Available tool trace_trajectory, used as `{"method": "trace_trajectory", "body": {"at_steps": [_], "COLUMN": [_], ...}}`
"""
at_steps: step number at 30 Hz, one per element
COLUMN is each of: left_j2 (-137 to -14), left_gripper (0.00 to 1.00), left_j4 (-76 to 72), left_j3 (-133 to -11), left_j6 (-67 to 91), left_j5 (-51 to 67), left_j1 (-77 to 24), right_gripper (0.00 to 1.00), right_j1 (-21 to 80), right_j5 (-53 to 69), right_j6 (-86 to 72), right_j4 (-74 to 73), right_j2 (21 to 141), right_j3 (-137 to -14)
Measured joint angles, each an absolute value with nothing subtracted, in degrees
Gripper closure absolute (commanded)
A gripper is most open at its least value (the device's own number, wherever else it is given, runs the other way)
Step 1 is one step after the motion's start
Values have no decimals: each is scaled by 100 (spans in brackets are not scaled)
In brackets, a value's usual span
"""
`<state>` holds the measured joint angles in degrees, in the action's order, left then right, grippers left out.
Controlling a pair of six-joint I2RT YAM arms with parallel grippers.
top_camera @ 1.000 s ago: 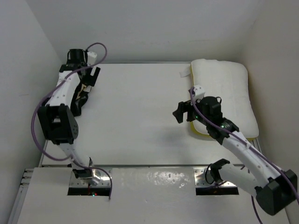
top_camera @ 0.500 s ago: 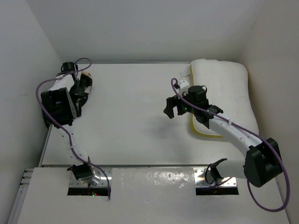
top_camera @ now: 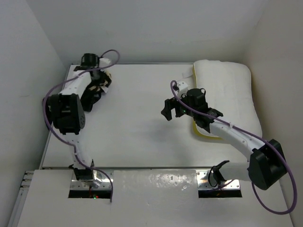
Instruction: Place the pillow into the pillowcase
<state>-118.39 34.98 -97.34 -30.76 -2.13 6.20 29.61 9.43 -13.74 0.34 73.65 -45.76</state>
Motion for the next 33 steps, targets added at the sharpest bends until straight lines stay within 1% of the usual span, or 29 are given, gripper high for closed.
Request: {"method": "trace_trajectory", "body": {"at_steps": [4,8,10,13,15,17,18,20,21,22,23,24,25,26,28,31,33], "left_j2": [-10949,-10499,-10460,-10449,-10444,-10392,-10333,-10123,-9959,-9808,-9620,-9452,-9314,-9218,-9056,-8895,-8764], "left_gripper": [100,100,100,100,100,100,100,82,70,38,16,1,0,0,0,0,0], "left_j4": [3736,4388,4593,4858,4991,5052,5078,5118,5105,5116,5120,5122,5127,5131,5131,5175,5162], "left_j3": [-9769,-9813,-9644,-9039,-8630,-8281,-8147,-7909,-7791,-7708,-7629,-7581,-7561,-7559,-7559,-7529,-7397], "left_j6": [-3426,-3795,-3927,-4003,-4001,-4001,-4003,-4005,-4007,-3975,-4025,-3979,-3940,-3865,-3820,-3782,-3765], "left_j5": [502,1247,1428,1531,1546,1566,1577,1594,1599,1610,1621,1667,1723,1787,1911,1911,1693], "left_j1": [-888,-2265,-2567,-2716,-2729,-2727,-2735,-2759,-2766,-2766,-2759,-2709,-2681,-2622,-2449,-2025,-1643], "right_gripper": [7,7,7,8,16,30,46,57,58,54,45,37,25,21,15,13,12], "right_j1": [3004,2947,2862,2689,2600,2519,2506,2495,2495,2495,2502,2512,2532,2554,2604,2689,2794], "right_j5": [867,663,587,478,449,449,462,521,593,672,753,816,888,967,1092,1262,1385], "right_j6": [-1374,-1500,-1623,-1833,-1951,-2036,-2056,-2067,-2078,-2078,-2093,-2117,-2134,-2152,-2217,-2364,-2436], "right_j4": [-3,-10,-14,-43,-32,-12,-10,-25,-58,-43,-10,1,25,45,121,196,283], "right_j2": [7223,6993,6890,6753,6659,6512,6464,6451,6504,6582,6689,6810,6967,7164,7616,8355,8827], "right_j3": [-4576,-4576,-4576,-4571,-4519,-4368,-4294,-4200,-4191,-4191,-4198,-4213,-4239,-4300,-4491,-4932,-5264]}}
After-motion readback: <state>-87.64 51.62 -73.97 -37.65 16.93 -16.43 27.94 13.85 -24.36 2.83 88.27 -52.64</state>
